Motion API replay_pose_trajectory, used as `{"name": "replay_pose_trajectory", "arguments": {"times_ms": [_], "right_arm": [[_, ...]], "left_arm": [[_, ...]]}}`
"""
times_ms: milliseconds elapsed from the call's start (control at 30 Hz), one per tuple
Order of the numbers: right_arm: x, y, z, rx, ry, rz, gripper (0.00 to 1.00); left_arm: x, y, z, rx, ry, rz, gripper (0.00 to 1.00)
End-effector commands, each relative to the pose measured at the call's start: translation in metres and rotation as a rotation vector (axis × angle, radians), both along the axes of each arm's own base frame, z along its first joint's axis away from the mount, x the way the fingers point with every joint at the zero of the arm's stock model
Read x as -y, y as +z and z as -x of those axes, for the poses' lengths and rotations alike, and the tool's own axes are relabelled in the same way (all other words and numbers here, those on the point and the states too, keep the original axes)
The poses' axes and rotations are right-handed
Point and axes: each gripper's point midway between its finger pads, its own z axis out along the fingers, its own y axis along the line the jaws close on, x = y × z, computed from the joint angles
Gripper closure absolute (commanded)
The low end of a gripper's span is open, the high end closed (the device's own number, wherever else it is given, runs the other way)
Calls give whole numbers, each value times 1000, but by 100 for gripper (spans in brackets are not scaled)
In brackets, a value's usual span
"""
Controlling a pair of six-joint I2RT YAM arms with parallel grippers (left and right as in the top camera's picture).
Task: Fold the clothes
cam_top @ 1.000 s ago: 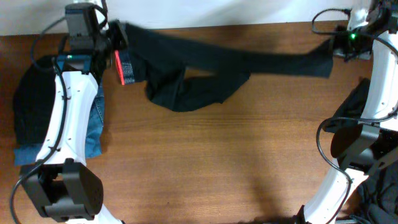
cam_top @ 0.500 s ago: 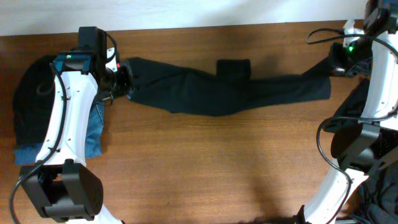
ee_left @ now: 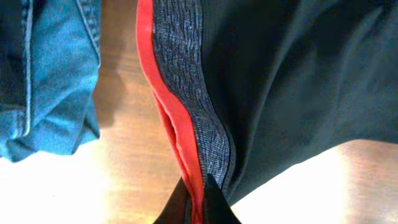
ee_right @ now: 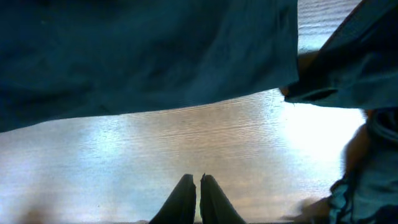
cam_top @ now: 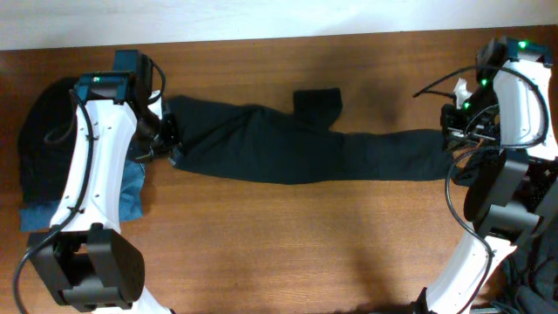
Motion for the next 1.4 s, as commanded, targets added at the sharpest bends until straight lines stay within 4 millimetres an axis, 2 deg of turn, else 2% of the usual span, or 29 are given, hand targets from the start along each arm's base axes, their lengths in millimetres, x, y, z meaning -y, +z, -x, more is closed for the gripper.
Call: {"name": "replay_pose_trajectory", "arguments": {"times_ms": [0, 100, 167, 233, 300, 333, 433, 467, 500, 600, 633, 733, 833, 1033, 1133, 1267, 1367], "right_arm": [[3, -2, -1, 6, 12, 16, 90], [4, -3, -7, 31, 12, 22, 91], [0, -4, -18, 77, 10, -1, 91], [-16, -3, -29, 130, 26, -72, 91], [-44, 2, -45, 219, 121, -197, 89], [-60, 4, -56, 267, 161, -230, 81], [-83, 4, -80, 353, 240, -210, 67], [-101, 5, -101, 427, 276, -196, 54], [-112, 5, -112, 467, 294, -191, 49], [-139, 4, -134, 543, 355, -173, 44], [-148, -2, -143, 559, 364, -154, 43], [-158, -20, -158, 566, 337, -93, 41], [-169, -43, -171, 572, 319, -87, 34], [-176, -86, -189, 571, 271, -98, 33], [-183, -95, -197, 593, 256, -140, 33], [-192, -101, -196, 589, 257, -184, 34], [-198, -102, -193, 580, 260, -219, 48]], "left_arm": [[-5, 13, 1, 37, -15, -31, 100], [-8, 13, -2, 48, -13, -48, 100], [-8, 14, -4, 57, -13, -48, 100], [-8, 14, -6, 64, -12, -48, 100], [-8, 14, -8, 72, -12, -47, 100], [-8, 14, -9, 77, -12, -47, 100], [-7, 15, -11, 85, -12, -47, 100], [-7, 15, -12, 88, -12, -47, 100], [-7, 15, -12, 88, -12, -47, 100], [-7, 15, -11, 88, -12, -47, 100], [-7, 15, -11, 87, -13, -47, 100], [-6, 15, -11, 87, -16, -46, 100], [-5, 15, -11, 86, -19, -46, 100], [-4, 15, -10, 84, -22, -46, 100], [-4, 15, -10, 84, -22, -46, 100], [-4, 15, -11, 85, -21, -46, 100], [-4, 15, -11, 88, -21, -46, 100]]}}
